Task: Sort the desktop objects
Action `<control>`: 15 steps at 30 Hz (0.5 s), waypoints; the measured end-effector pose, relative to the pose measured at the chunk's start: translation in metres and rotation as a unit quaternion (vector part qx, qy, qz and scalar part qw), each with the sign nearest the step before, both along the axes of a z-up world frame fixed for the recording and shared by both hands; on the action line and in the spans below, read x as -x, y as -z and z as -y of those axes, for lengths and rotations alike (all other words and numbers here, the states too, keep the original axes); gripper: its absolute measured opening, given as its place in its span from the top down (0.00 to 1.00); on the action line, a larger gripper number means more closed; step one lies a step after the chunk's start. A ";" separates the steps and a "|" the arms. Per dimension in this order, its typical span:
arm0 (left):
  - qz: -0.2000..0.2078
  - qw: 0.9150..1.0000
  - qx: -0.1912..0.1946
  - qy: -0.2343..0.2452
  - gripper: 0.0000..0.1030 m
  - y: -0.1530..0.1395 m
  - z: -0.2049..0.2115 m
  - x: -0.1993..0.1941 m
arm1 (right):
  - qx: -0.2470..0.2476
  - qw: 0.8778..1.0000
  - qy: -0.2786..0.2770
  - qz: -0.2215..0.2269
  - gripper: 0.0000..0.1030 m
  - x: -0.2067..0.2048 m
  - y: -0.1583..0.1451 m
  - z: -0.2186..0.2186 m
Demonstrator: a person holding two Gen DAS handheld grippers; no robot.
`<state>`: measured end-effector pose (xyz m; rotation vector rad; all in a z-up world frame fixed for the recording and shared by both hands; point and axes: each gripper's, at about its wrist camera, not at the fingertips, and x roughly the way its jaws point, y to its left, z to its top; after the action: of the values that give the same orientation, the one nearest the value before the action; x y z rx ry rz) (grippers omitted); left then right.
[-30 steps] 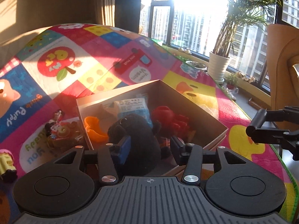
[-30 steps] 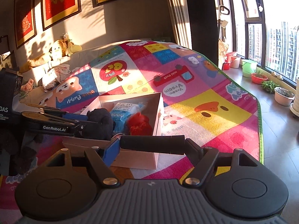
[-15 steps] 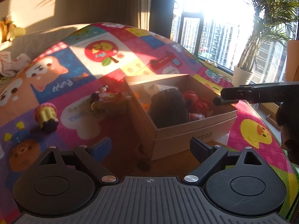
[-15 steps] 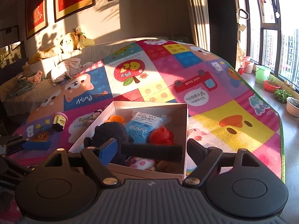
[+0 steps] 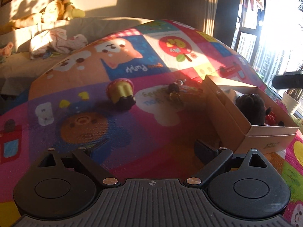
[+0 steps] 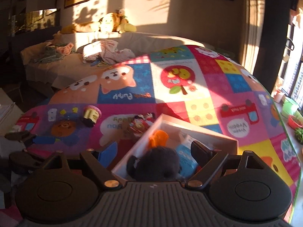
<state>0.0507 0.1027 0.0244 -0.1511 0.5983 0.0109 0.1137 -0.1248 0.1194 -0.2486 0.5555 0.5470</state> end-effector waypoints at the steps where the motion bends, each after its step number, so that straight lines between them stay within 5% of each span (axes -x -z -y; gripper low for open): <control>1: -0.003 1.000 0.005 -0.001 0.03 0.003 -0.003 0.001 | -0.005 1.000 -0.011 -0.016 0.17 -0.012 -0.006 -0.012; 7: 0.006 0.999 0.041 -0.002 0.03 0.008 -0.016 0.008 | -0.042 0.988 0.053 -0.139 0.18 -0.125 -0.006 -0.082; 11: 0.006 0.998 0.063 0.012 0.03 0.011 -0.017 0.008 | 0.005 0.981 0.089 -0.174 0.50 -0.183 0.032 -0.121; 15: 0.004 0.996 0.084 0.008 0.03 0.013 -0.022 0.007 | 0.038 0.970 0.129 -0.202 0.46 -0.223 0.066 -0.147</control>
<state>0.0435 0.1248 0.0116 -0.3096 0.5916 -0.0561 0.3368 0.0219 0.0538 -0.1321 0.9916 0.3219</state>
